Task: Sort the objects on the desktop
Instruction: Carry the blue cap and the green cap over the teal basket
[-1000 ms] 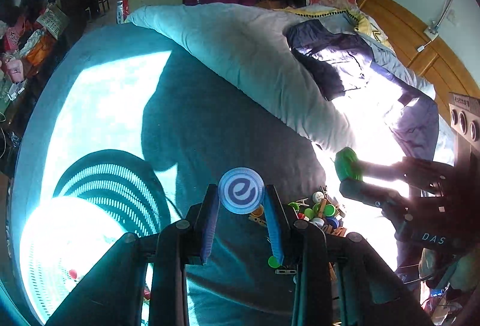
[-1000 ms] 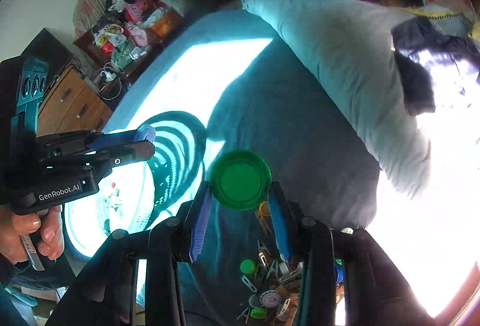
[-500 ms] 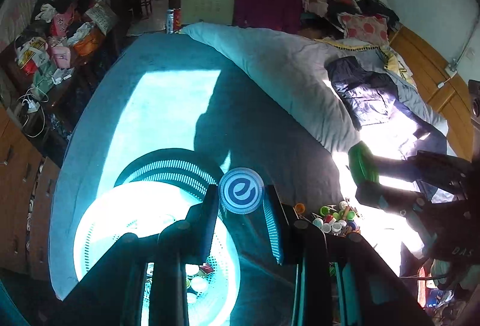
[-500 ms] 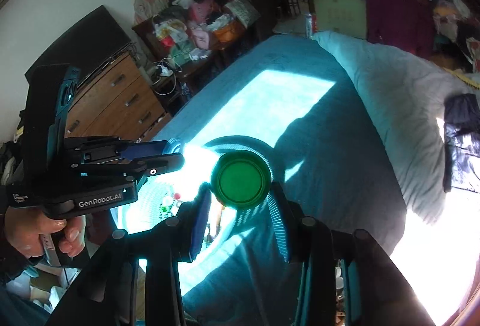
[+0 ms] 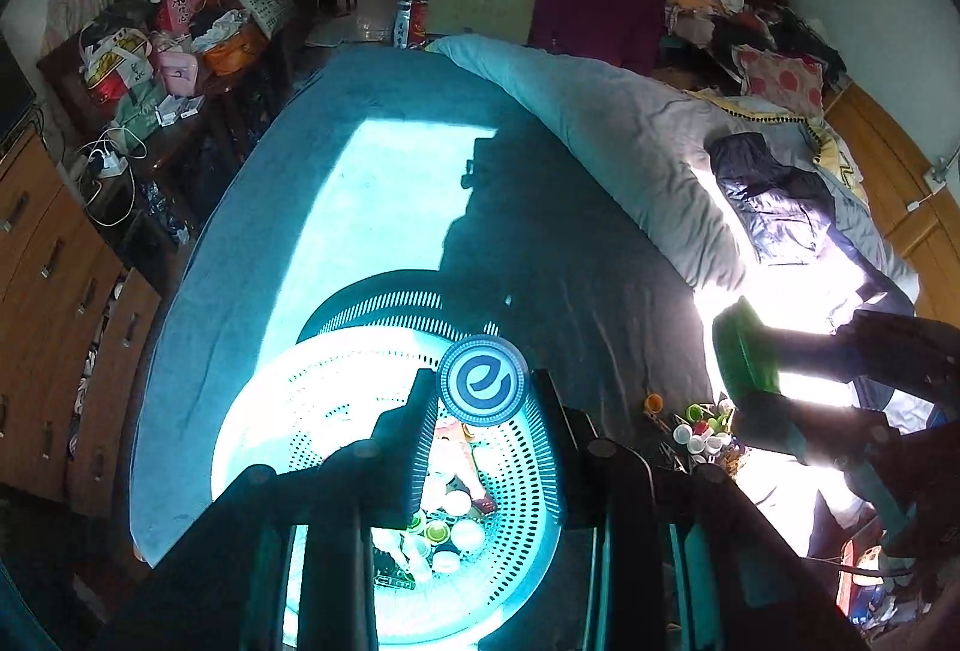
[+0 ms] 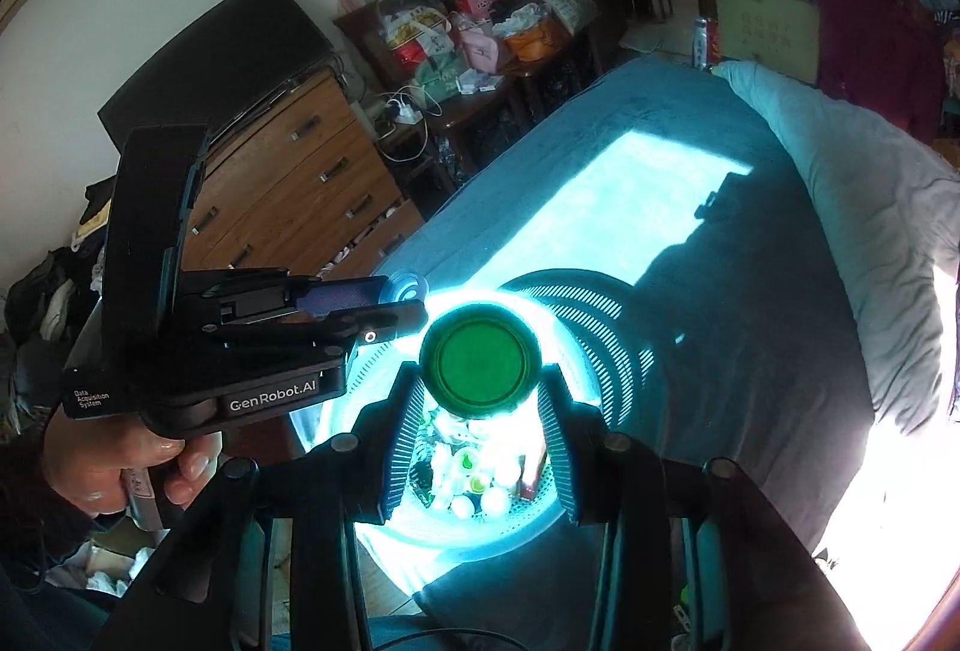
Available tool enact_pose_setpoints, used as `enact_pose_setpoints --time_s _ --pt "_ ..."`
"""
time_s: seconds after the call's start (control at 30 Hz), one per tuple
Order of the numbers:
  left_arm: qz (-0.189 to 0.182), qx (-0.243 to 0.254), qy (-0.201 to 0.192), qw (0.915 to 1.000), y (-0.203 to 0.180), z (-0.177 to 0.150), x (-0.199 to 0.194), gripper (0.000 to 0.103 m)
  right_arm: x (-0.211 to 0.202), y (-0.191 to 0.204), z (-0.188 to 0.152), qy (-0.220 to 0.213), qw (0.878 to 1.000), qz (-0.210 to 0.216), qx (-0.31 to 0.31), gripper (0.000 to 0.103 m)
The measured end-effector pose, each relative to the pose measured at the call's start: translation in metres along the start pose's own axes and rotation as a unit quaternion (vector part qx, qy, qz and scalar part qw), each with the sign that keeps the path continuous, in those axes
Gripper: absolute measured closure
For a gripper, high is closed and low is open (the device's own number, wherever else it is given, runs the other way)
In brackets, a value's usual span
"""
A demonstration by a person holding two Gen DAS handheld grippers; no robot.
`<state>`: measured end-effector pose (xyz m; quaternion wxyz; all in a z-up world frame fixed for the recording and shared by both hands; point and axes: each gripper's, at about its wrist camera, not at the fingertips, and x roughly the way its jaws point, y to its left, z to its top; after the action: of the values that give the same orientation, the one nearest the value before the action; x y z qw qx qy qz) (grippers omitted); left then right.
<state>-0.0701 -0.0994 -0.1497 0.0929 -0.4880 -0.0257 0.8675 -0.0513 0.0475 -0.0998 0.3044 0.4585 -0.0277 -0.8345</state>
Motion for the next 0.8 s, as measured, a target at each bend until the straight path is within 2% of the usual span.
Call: enact_pose_setpoints --time_s 0.3,0.8 --pt "-0.007 0.0 0.007 1.0 0.016 -0.006 -0.002 0.072 0.014 0.01 0.012 0.017 0.999 0.034 0.028 0.066" --pt "-0.016 0.002 0.017 0.9997 0.032 -0.004 0.009 0.072 0.025 0.036 0.017 0.035 0.999 0.032 0.014 0.066"
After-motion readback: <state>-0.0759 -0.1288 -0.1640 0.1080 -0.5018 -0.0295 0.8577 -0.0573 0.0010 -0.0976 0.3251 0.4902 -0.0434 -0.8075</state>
